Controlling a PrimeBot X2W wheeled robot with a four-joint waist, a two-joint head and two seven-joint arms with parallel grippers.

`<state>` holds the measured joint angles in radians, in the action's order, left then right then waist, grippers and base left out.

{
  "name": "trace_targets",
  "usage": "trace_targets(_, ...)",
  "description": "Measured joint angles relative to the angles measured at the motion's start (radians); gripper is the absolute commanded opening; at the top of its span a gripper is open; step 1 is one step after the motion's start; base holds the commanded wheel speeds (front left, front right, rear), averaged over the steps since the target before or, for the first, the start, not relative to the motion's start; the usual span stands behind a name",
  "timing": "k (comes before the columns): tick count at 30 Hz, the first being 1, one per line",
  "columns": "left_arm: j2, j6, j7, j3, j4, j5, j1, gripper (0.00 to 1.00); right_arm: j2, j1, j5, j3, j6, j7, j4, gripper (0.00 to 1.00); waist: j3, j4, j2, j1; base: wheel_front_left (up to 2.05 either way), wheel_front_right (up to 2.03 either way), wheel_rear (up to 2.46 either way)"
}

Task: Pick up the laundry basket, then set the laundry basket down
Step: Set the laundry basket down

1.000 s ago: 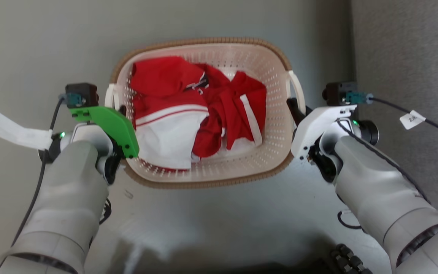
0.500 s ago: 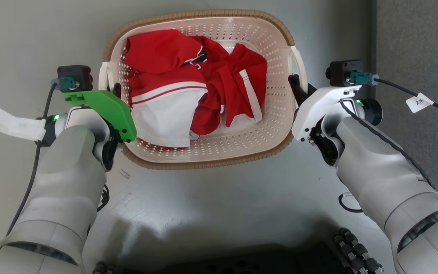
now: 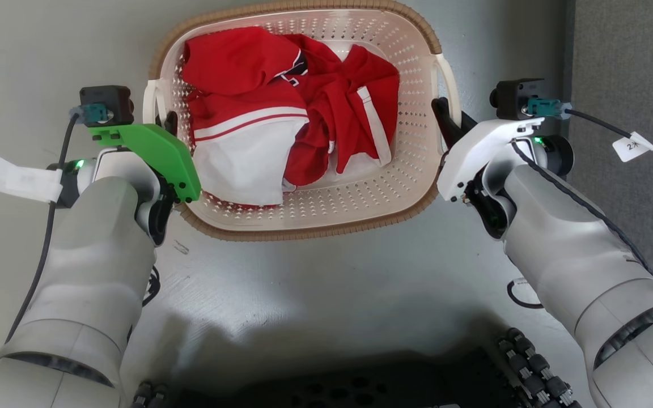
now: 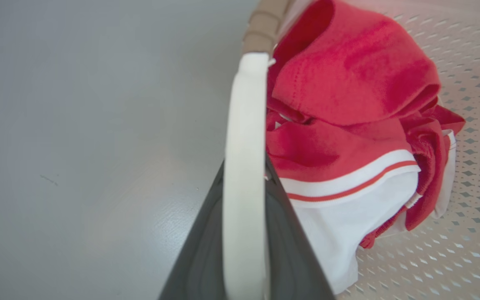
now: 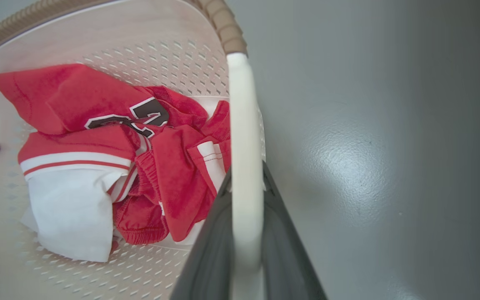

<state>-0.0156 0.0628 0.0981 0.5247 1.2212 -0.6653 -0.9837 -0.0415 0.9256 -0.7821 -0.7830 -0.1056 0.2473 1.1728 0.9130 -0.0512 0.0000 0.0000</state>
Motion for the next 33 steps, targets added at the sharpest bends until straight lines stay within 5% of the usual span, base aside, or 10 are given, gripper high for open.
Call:
trace_targets(12,0.003,0.018,0.000,-0.001,0.011,-0.003,-0.003,0.00,0.000,0.007,0.000,0.000,-0.003,0.000,0.009,0.00,-0.001,0.003,0.0000,0.0000,0.00,0.00,0.00)
trace_targets(13,0.004,0.022,0.000,-0.003,0.012,-0.006,-0.003,0.49,0.000,0.007,0.000,-0.001,-0.003,0.000,0.010,0.30,-0.002,0.003,0.0000,0.0000,0.00,0.00,0.00)
trace_targets(14,0.004,0.026,-0.005,-0.005,0.015,-0.014,-0.003,1.00,-0.001,0.007,0.000,-0.001,-0.009,0.000,0.010,0.50,-0.003,0.004,0.0000,0.0000,0.00,0.00,0.00)
trace_targets(15,0.004,0.029,-0.011,-0.005,0.018,-0.020,-0.003,1.00,-0.003,0.007,-0.001,-0.003,-0.009,-0.001,0.012,1.00,-0.003,0.004,0.0000,0.0000,0.00,0.00,0.00)
trace_targets(33,-0.008,0.039,0.032,-0.002,0.034,-0.025,0.005,1.00,-0.020,-0.029,-0.010,-0.019,-0.017,-0.002,0.025,1.00,-0.074,0.011,0.0000,0.0000,0.00,0.00,0.00)
